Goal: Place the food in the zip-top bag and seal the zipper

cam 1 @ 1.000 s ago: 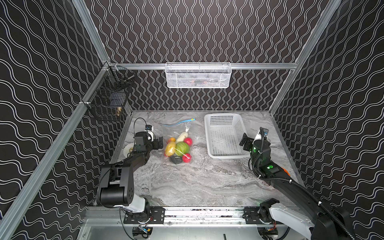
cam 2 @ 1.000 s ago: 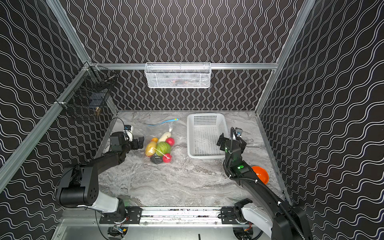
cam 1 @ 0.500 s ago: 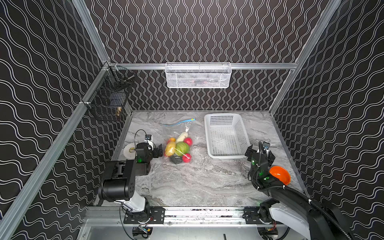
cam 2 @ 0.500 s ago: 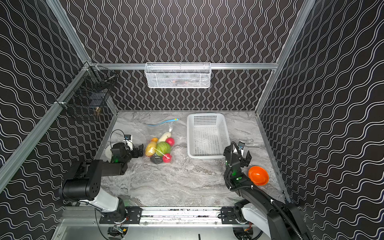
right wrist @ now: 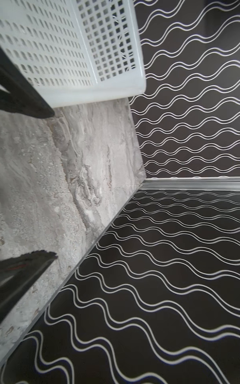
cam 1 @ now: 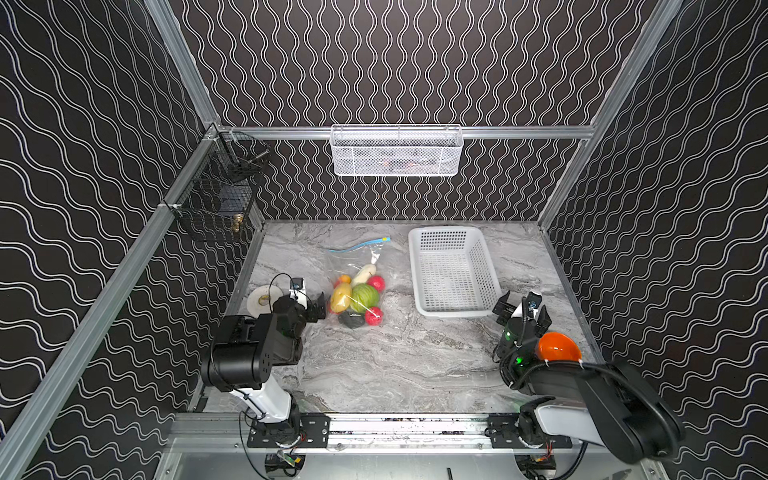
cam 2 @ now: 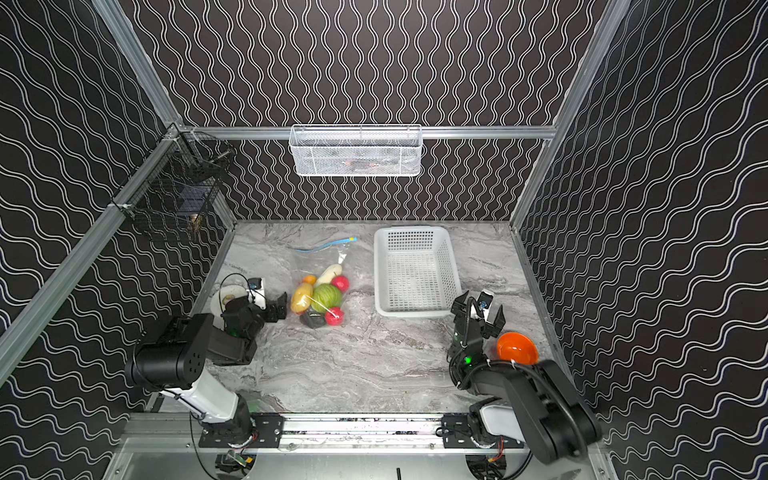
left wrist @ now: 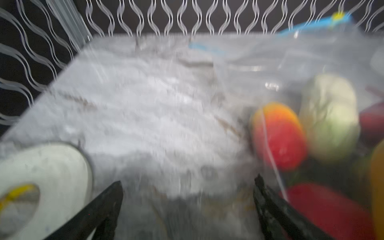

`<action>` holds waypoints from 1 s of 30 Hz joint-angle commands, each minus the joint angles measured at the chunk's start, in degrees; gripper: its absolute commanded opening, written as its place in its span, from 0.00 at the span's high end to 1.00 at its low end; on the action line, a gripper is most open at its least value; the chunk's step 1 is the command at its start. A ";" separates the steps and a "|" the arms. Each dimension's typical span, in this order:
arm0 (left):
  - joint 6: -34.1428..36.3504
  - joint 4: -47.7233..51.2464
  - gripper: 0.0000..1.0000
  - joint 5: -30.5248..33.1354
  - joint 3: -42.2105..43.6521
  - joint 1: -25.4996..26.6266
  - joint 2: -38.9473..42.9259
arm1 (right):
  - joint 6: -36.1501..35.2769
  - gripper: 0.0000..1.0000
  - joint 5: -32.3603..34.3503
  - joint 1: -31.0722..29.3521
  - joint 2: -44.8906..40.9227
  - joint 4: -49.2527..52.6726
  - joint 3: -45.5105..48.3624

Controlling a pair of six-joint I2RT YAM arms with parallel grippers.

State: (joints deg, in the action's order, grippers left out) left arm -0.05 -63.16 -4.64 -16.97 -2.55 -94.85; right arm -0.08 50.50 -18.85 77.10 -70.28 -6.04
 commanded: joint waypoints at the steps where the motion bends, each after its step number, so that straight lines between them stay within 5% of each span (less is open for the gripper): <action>1: 0.66 -1.62 0.01 1.66 -0.95 0.60 0.14 | -9.12 0.01 -1.87 0.44 5.52 -16.03 0.01; 5: 0.40 -3.68 0.01 3.22 -0.29 0.94 -0.34 | -12.15 0.01 -2.36 2.86 16.83 -28.89 -1.86; 8: 0.31 -3.11 0.01 3.57 -0.44 1.05 -0.17 | -10.57 0.01 -4.41 3.05 14.28 -19.44 -4.16; 15: 0.31 -2.98 0.01 4.20 -0.53 1.22 -0.20 | -11.26 0.01 -8.93 3.79 15.12 -25.90 -1.08; 26: 0.51 -0.49 0.01 6.22 -1.74 1.67 -0.21 | 1.51 0.01 -32.82 16.51 8.63 -1.37 -4.92; 28: 0.58 -0.35 0.01 6.29 -1.86 1.60 -0.16 | -0.04 0.01 -33.22 17.71 13.23 -7.78 -5.85; 30: 0.71 0.08 0.01 6.55 -2.06 1.66 -0.16 | 1.66 0.01 -36.29 18.18 10.36 4.66 -9.11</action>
State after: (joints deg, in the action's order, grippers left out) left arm 0.12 -63.11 1.04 -18.55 -0.89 -94.94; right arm -0.69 21.17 -1.23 88.55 -76.14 -12.78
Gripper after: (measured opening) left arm 0.989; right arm 0.993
